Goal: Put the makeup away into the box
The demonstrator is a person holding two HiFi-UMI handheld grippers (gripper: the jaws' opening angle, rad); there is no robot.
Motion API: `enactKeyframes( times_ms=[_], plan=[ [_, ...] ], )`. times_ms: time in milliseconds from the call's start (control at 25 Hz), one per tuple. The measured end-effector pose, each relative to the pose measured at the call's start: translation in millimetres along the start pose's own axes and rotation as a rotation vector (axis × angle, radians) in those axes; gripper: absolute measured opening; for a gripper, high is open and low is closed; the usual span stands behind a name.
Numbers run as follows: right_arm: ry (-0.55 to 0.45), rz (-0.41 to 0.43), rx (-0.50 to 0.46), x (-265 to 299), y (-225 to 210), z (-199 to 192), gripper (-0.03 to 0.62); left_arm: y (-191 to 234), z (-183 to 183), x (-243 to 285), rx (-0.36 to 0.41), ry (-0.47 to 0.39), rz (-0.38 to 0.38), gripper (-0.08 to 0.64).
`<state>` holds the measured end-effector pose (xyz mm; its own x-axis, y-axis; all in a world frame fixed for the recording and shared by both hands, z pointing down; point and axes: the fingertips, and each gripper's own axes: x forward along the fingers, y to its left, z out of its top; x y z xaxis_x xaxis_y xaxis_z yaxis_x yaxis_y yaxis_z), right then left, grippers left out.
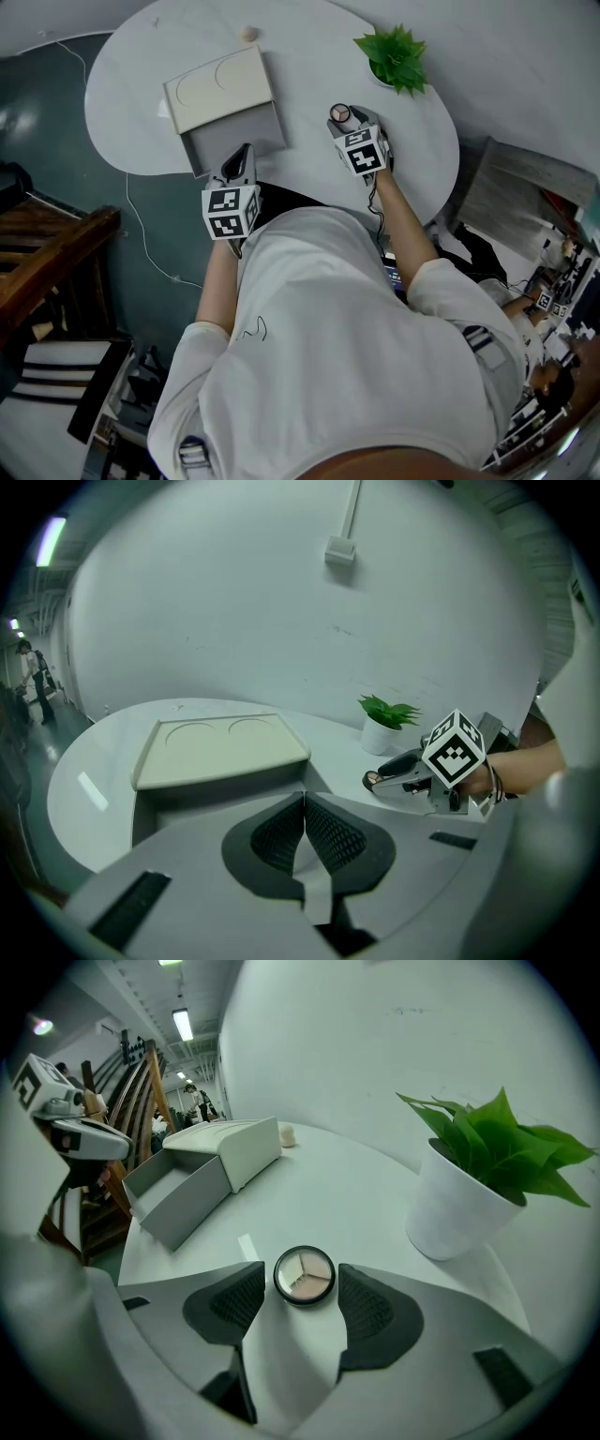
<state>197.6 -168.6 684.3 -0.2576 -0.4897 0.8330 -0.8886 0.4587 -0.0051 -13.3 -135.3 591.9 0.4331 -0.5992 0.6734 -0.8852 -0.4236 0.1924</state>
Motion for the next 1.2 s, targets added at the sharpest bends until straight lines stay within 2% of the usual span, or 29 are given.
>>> enactKeyframes(
  times_ms=[640, 920, 1200],
  plan=[
    [0.023, -0.005, 0.027, 9, -4, -4, 0.249, 5, 0, -3, -0.011, 0.0, 0.01, 0.02],
    [0.026, -0.004, 0.031, 10, -3, -5, 0.212, 1, 2, 2, -0.004, 0.002, 0.003, 0.02],
    [0.0, 0.0, 0.037, 6, 0, -1, 0.21, 3, 2, -1, -0.005, -0.002, 0.004, 0.02]
  ],
)
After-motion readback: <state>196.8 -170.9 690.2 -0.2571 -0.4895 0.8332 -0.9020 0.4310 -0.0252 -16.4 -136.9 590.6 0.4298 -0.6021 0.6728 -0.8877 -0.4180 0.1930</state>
